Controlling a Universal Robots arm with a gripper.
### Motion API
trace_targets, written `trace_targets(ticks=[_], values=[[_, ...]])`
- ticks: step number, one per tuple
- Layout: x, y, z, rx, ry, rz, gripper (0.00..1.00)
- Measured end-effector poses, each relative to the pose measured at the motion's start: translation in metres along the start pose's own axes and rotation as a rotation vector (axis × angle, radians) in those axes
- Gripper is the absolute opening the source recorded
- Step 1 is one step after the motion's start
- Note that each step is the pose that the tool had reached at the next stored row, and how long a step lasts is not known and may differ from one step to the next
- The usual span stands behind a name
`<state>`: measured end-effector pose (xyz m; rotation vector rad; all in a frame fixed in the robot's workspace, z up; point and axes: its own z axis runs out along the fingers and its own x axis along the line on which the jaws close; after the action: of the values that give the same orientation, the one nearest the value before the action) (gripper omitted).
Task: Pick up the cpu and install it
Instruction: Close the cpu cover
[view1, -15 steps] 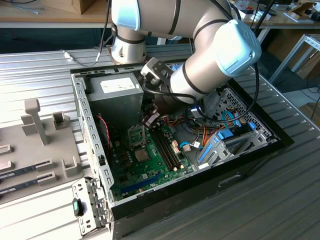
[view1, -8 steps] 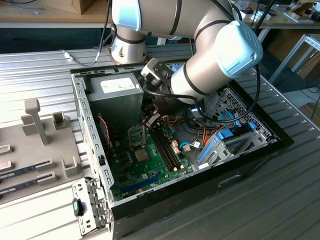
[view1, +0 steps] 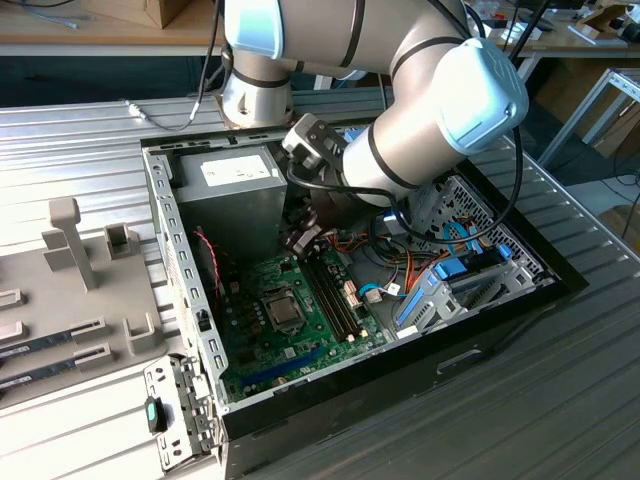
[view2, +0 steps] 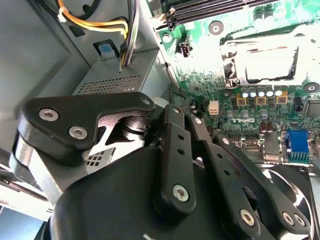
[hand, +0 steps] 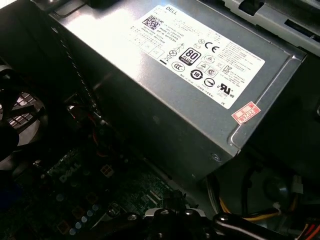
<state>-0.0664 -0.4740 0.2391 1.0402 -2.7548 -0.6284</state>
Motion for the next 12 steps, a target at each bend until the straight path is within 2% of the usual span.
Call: trace_targets(ticks=[10, 11, 12], values=[[0.0002, -0.0006, 0.0001, -0.0004, 0.0, 0.0, 0.11], [0.0005, -0.0009, -0.0001, 0.0, 0.0002, 0.0, 0.11], [0.0008, -0.0012, -0.0002, 0.0035, 0.003, 0.001, 0.11]])
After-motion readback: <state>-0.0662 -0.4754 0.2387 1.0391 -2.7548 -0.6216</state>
